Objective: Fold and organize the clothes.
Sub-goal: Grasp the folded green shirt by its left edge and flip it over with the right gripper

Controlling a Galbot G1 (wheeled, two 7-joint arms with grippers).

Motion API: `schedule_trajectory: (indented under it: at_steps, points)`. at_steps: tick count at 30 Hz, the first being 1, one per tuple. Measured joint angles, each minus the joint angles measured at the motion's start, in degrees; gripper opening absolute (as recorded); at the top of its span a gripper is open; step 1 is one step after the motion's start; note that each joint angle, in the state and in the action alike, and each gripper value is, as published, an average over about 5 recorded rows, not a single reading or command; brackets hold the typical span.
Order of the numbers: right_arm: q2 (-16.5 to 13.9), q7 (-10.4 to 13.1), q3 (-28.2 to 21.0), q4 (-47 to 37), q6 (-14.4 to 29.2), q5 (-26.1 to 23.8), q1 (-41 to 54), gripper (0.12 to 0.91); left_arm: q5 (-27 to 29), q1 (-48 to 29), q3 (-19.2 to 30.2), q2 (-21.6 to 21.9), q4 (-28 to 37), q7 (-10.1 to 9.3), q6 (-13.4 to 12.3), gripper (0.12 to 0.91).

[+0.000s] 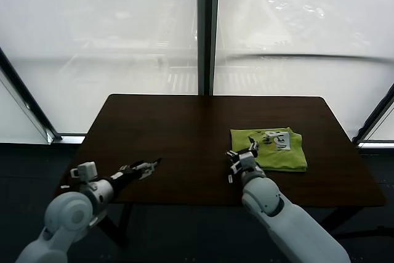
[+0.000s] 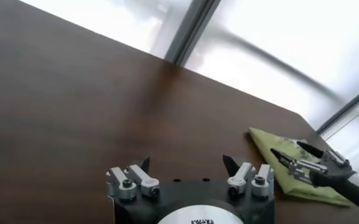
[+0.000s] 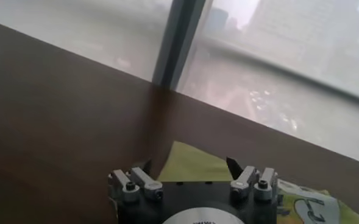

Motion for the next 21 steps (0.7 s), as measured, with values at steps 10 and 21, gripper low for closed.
schedule_trajectory:
  at_steps: [10,21]
  points:
    - [2.3,1.3,-0.8,-2.8,-1.3,-0.5,0.9,0.878,0.1,2.0,-1.8,-0.1,-0.7,0.14,-0.1,0.907]
    - [2.4,1.1,-0.3,-3.8,-1.6,-0.4,0.7,0.629,0.4,2.6,-1.9,-0.5,-0.8,0.19,-0.3,0.907]
